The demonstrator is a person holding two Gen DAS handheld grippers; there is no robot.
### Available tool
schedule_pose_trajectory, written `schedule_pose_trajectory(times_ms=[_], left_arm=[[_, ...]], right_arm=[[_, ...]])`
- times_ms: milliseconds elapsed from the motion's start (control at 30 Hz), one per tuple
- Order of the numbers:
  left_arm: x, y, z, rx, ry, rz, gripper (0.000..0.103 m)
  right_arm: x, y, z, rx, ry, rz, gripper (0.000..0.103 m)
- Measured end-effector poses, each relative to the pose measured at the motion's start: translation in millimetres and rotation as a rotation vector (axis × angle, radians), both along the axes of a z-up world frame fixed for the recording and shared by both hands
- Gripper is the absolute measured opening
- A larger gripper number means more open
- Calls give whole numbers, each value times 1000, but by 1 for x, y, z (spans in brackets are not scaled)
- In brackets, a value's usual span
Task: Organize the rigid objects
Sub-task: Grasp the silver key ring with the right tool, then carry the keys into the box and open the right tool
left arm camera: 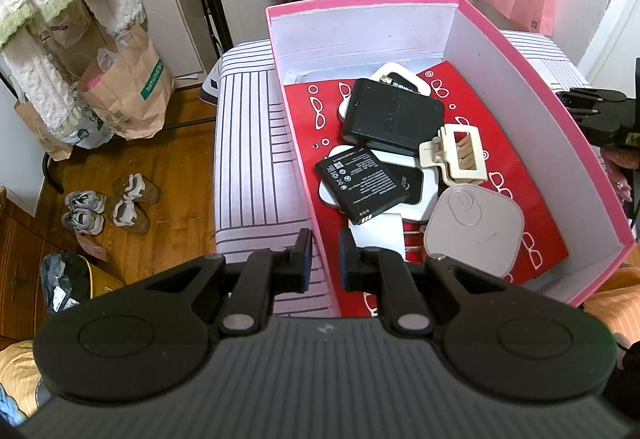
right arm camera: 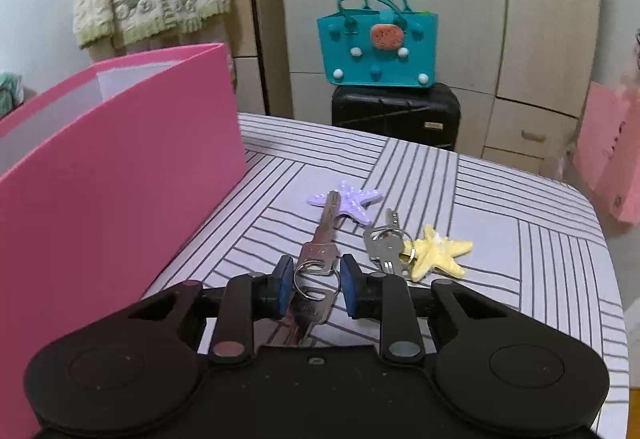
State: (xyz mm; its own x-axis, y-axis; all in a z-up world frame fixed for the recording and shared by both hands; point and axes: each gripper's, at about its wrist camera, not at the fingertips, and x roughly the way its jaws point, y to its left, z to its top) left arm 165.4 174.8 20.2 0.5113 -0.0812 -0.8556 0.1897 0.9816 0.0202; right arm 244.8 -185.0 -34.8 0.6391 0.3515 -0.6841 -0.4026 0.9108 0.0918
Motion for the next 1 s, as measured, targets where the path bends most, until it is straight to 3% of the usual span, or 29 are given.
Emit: schedule_pose_trajectory(times_ms=[233, 533, 1000], left_arm=[[1, 2, 2, -7, 1, -2, 11], [2, -2, 4, 16, 15, -22, 12], [-1, 5, 4, -8, 8, -43, 12]], right_arm=[[-5, -9, 19, 86, 0, -6, 29], [0, -20, 55, 214, 109, 7, 29], [-6, 8, 130, 247, 32, 121, 29]])
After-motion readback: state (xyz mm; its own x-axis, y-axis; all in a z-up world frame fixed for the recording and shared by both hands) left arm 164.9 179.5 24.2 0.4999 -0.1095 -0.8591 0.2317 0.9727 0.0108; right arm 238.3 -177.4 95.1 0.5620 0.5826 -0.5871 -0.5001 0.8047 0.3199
